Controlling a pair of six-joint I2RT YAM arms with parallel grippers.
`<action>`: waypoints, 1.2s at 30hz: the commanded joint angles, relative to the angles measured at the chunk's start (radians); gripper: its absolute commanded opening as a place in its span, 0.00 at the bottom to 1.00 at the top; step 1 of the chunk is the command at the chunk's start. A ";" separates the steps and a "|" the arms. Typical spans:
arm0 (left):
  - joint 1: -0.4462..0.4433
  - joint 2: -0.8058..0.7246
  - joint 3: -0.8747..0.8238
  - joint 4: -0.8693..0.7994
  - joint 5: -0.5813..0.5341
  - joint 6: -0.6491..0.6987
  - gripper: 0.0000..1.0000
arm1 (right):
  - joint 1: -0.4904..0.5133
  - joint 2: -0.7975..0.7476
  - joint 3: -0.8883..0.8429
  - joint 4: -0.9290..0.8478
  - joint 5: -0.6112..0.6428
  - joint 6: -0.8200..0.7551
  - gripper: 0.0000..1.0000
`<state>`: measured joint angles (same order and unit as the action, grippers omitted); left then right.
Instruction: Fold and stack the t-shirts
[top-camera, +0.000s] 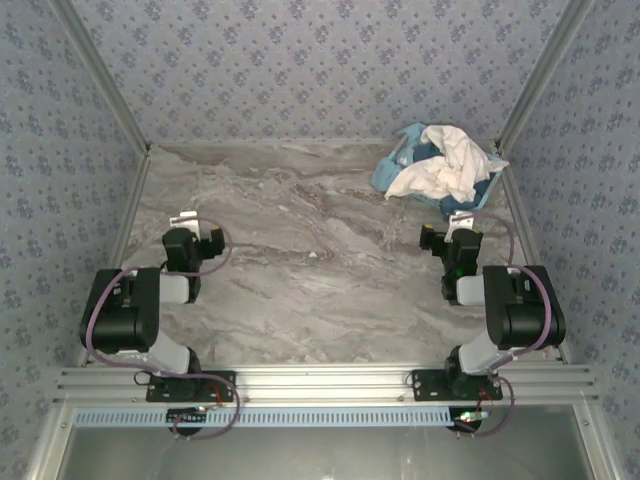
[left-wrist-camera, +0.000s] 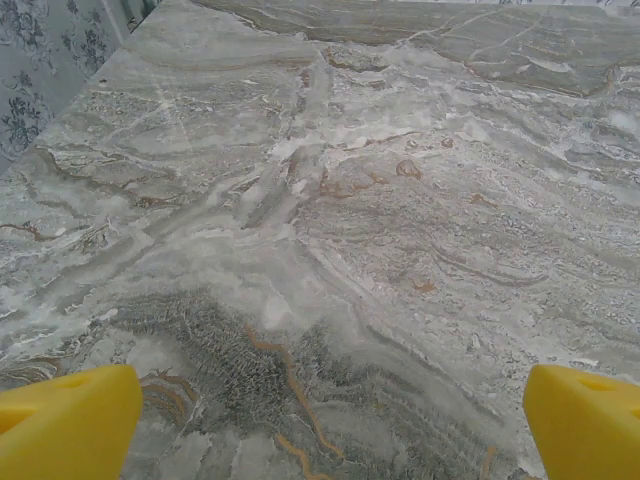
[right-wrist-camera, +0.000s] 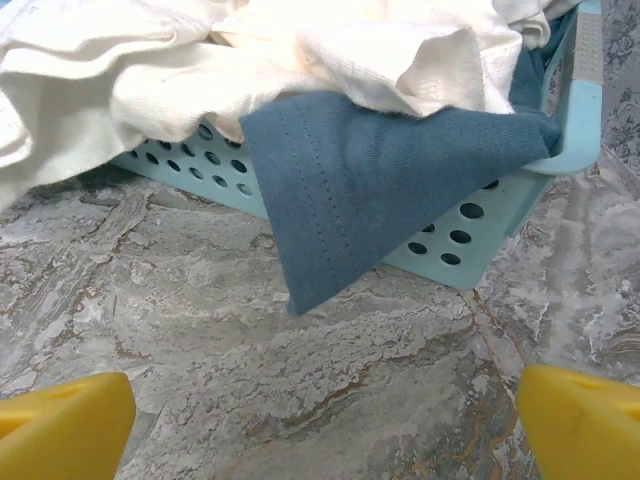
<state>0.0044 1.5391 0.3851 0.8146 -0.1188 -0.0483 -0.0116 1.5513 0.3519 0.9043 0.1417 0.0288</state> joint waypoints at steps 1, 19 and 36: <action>0.003 -0.006 0.023 0.009 0.020 0.015 0.98 | 0.001 -0.010 0.005 0.002 -0.004 -0.010 1.00; 0.005 -0.006 0.022 0.012 0.026 0.014 0.98 | 0.002 -0.018 -0.004 0.022 0.013 -0.023 1.00; 0.040 -0.224 0.706 -1.101 0.113 -0.661 0.97 | -0.115 0.091 1.107 -1.411 -0.119 0.510 0.84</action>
<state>0.0772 1.2335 1.0348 -0.0761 -0.1795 -0.6079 -0.1123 1.5055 1.3064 -0.1745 0.0853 0.5175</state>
